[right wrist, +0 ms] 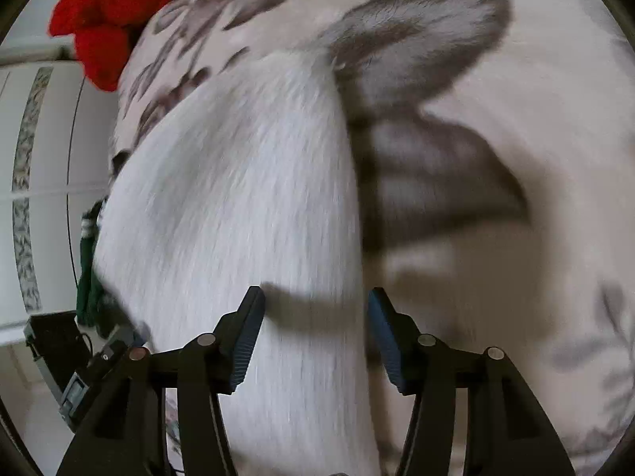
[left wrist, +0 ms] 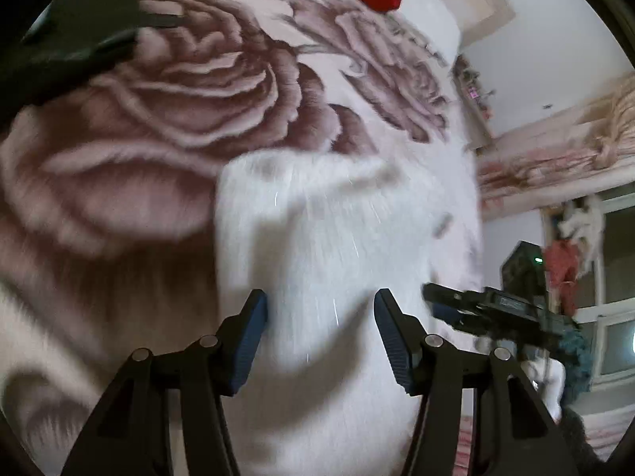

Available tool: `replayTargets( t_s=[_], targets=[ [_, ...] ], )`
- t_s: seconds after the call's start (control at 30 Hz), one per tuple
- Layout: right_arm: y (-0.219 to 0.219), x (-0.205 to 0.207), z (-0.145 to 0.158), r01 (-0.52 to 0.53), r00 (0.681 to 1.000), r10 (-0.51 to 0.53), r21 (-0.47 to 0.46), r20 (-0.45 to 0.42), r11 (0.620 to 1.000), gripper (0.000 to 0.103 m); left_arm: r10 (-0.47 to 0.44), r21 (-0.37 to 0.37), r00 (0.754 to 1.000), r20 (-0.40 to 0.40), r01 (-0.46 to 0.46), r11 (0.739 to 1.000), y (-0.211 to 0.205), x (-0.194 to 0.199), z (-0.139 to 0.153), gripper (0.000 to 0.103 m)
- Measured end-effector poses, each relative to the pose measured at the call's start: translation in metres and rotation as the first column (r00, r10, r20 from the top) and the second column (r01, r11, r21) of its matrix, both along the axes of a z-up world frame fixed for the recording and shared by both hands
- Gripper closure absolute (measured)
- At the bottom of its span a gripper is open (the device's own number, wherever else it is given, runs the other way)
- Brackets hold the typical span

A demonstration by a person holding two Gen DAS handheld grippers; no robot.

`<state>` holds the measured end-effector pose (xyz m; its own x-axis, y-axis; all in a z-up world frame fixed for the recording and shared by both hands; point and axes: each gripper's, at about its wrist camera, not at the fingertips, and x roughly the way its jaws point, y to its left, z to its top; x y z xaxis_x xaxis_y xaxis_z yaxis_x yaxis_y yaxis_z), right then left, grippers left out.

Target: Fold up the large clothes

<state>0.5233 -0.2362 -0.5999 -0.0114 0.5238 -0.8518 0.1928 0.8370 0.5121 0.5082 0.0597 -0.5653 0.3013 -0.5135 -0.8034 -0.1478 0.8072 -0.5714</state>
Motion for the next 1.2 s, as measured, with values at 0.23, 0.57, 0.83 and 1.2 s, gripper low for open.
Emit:
replayTargets(
  t_s=[0.23,0.57,0.83,1.2],
  targets=[
    [0.013,0.030,-0.017,0.054,0.998,-0.055,0.081,0.014,0.995,0.082,0.060,-0.130,0.995,0.082,-0.049,0.990,0.020,0.000,0.012,0.095],
    [0.051,0.064,-0.030,-0.003,0.998,0.005,-0.045,0.055,0.999,0.084,0.177,-0.189,0.980,-0.091,-0.191,0.963,0.072,0.027,-0.071,0.094],
    [0.026,0.027,0.008,-0.042,0.999,0.042,0.018,0.016,0.999,0.056,0.095,-0.234,0.993,-0.065,-0.108,0.966,0.074,-0.014,-0.009,0.062],
    [-0.021,-0.227,-0.014,-0.002,0.967,0.038,0.140,-0.251,0.990,0.038,0.024,-0.136,0.966,-0.258,-0.061,0.989,0.054,-0.211,-0.026,0.051]
  ],
)
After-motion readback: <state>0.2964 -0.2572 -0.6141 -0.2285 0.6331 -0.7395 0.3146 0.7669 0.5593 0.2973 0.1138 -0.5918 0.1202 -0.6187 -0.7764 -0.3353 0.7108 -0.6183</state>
